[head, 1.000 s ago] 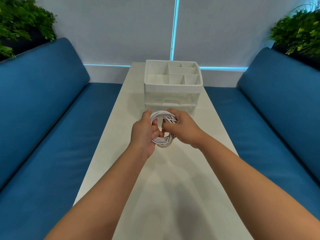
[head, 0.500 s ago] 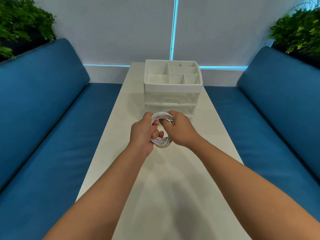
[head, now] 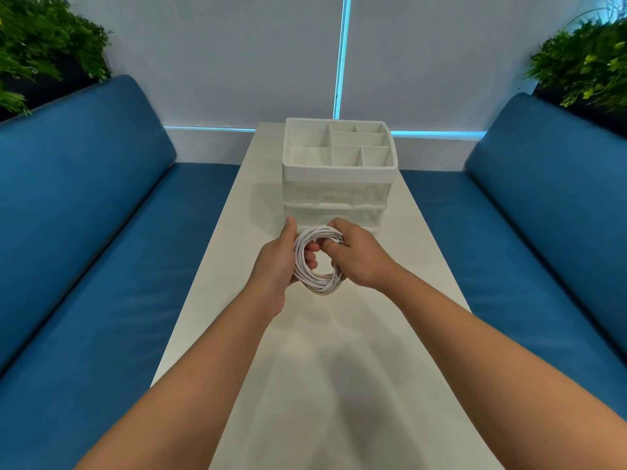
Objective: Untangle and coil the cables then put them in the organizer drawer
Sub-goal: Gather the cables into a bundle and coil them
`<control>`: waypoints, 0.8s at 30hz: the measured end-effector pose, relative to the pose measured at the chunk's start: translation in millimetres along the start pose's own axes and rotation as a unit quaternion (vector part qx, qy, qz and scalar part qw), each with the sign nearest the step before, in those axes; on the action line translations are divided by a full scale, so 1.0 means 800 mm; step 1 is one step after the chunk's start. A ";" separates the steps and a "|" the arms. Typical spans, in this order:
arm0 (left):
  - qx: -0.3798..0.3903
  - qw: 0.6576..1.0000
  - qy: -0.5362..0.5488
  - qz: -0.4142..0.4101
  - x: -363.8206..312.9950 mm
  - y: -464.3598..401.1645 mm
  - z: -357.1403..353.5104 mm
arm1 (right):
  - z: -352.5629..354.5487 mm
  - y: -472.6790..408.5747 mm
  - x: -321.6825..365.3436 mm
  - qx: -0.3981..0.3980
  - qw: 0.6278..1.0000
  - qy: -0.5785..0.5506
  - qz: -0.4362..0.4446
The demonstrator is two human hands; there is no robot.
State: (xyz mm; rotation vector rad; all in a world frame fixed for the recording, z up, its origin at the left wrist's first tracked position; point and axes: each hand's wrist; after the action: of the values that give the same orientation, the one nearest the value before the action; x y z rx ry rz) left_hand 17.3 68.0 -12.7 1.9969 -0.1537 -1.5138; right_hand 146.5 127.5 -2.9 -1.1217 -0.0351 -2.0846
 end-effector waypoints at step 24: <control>-0.045 0.996 0.041 0.058 0.013 -0.012 0.003 | 0.004 0.006 0.003 0.043 0.973 -0.206 -0.091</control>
State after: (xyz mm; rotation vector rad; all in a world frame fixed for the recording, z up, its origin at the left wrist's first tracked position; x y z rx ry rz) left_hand 16.2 70.4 -26.8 1.9404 -0.1613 -1.3399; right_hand 151.3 123.8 -0.7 -1.5261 -0.4382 -1.9467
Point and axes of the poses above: each hand's wrist, its own y-axis away from the middle knuckle, its own z-axis out of the back of the hand, x = y × z, and after that the axes turned 15 degrees about z, right-handed
